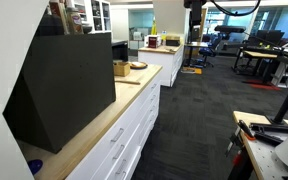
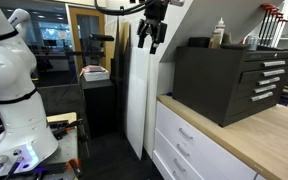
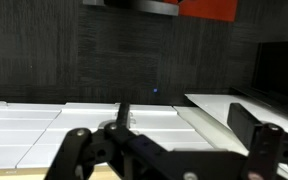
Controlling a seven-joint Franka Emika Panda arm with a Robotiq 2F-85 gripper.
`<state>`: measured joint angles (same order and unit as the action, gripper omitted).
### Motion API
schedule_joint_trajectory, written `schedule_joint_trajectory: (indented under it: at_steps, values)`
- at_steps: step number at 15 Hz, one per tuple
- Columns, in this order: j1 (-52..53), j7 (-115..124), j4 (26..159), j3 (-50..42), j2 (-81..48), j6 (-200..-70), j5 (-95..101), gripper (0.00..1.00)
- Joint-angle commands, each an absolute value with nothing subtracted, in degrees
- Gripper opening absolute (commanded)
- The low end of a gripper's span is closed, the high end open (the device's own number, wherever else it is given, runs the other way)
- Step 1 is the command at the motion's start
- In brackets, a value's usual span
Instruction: Open the topmost drawer of the file cabinet to the left
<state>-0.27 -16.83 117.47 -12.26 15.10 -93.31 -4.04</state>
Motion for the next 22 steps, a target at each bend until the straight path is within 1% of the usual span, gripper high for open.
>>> schedule_joint_trajectory:
  at_steps: [1, 6, 15, 18, 19, 22]
  values:
    - [-1.9, -17.1, 117.4, -10.9, 15.0, -93.2, -4.4, 1.00]
    - [-1.8, -16.8, 119.5, -9.5, 12.9, -98.1, -3.7, 1.00]
    - [-0.8, -19.4, 128.6, -5.3, 8.1, -116.6, -1.5, 1.00]
    - [-0.6, -18.8, 129.4, -4.0, 6.7, -118.0, -1.8, 1.00]
    - [-1.0, -18.2, 128.1, -4.2, 6.5, -116.0, -2.0, 1.00]
    - [-0.9, -18.2, 128.3, -3.7, 5.9, -116.3, -2.0, 1.00]
